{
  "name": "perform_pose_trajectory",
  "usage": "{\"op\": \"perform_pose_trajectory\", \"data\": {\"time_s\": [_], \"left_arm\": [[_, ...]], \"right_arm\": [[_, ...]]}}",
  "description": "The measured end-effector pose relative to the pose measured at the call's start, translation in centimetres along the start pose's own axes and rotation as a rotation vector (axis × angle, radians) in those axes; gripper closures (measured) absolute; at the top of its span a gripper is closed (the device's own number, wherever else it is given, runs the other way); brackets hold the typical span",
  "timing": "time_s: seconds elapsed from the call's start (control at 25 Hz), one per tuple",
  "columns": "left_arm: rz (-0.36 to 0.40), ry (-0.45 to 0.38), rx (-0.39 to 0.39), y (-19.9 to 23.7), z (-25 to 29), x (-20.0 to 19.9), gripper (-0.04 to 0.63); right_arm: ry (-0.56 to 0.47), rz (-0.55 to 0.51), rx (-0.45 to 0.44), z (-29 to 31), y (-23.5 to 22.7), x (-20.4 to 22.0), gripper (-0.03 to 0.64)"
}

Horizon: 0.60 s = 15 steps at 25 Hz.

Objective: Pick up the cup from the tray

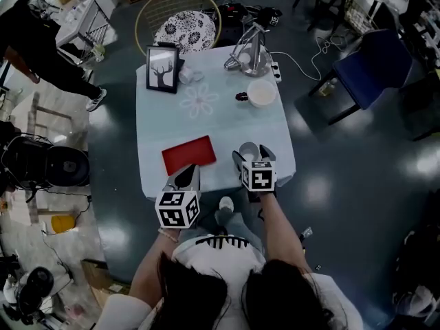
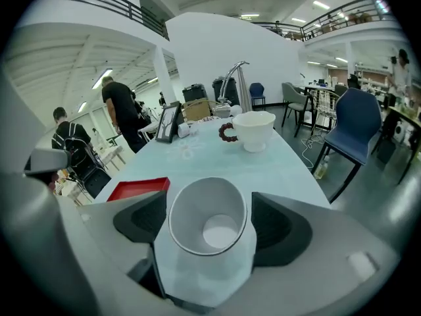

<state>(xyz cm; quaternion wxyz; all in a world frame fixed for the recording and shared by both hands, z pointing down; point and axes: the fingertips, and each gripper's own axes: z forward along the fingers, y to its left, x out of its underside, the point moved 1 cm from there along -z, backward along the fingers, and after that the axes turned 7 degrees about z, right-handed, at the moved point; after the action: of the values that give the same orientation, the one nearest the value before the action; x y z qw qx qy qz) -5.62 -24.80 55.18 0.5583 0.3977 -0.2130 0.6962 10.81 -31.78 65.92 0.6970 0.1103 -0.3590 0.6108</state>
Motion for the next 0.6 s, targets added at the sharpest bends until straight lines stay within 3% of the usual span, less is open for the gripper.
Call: {"op": "perform_pose_trajectory", "data": {"time_s": [0.4,0.6], "left_arm": [[0.007,-0.050,0.020,-0.8,-0.8,-0.9,0.594],[0.001,-0.117,0.026,-1.3,-1.8,-2.6,0.594]], "right_arm": [[-0.187,0.043,-0.022,-5.0,0.2,-4.3,0.190],[-0.313,0.054,-0.043,-8.9,1.1,-7.7,0.272]]}}
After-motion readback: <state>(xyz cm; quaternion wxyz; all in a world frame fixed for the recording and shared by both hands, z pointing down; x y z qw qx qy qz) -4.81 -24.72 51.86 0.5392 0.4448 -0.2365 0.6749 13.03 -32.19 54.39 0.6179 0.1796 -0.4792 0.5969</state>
